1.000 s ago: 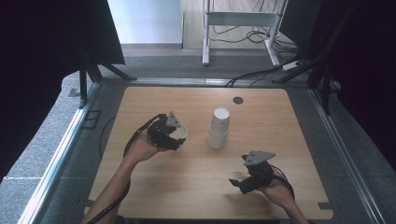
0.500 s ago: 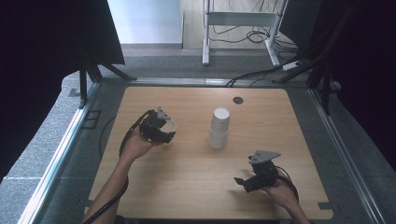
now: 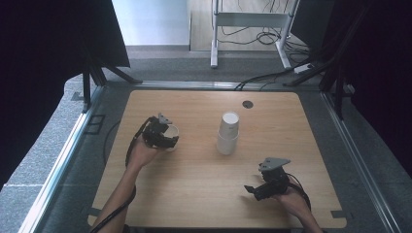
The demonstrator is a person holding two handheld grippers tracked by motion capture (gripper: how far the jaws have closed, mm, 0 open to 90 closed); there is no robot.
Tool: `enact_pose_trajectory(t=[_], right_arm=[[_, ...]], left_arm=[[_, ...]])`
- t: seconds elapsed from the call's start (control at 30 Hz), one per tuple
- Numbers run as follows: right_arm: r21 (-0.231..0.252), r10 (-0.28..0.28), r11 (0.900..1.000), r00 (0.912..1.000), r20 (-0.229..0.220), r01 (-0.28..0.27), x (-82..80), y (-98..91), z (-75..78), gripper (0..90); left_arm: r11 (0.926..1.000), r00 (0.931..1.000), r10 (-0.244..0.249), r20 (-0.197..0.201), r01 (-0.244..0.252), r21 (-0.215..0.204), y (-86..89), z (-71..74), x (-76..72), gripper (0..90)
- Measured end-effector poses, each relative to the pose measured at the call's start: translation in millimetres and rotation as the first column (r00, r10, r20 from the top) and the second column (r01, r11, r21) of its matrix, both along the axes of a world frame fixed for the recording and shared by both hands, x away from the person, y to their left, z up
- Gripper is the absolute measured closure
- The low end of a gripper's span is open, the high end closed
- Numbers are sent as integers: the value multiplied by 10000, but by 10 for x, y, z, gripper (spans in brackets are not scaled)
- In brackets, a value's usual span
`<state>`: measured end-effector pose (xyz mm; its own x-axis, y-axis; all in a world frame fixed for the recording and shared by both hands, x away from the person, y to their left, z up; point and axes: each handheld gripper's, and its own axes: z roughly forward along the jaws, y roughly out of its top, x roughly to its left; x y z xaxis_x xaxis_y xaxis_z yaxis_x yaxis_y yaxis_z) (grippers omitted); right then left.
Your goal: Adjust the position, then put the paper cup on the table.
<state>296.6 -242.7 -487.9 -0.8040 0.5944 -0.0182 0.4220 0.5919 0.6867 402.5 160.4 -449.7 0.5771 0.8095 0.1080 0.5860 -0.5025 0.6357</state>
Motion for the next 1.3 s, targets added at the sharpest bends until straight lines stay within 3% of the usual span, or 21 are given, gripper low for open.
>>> enact_pose_trajectory(t=[0.2,0.33,0.47,0.6,0.97,1.3], right_arm=[[-119,66,9999,10000,-53,-67,-1,13,-21,0],[-152,130,9998,9999,-32,-130,-2,18,-22,0],[-159,156,9998,9999,-26,-156,-2,15,-18,0],[-137,129,9998,9999,-18,-129,-4,5,-16,0],[-101,88,9999,10000,22,-88,-4,-3,-2,0],[83,92,9999,9999,59,-92,-6,-21,35,0]], left_arm=[[9998,9997,137,207,-133,-178,-14,-75,-13,279],[9997,9998,157,121,-155,-195,-12,-77,-7,264],[9993,9997,233,7,-233,-280,-8,-61,11,156],[9973,9991,390,146,-380,-634,15,5,-15,92],[9922,9972,-12,747,105,-1245,-28,248,-223,21],[9913,9926,-508,1103,635,-1154,-76,302,-474,0]])
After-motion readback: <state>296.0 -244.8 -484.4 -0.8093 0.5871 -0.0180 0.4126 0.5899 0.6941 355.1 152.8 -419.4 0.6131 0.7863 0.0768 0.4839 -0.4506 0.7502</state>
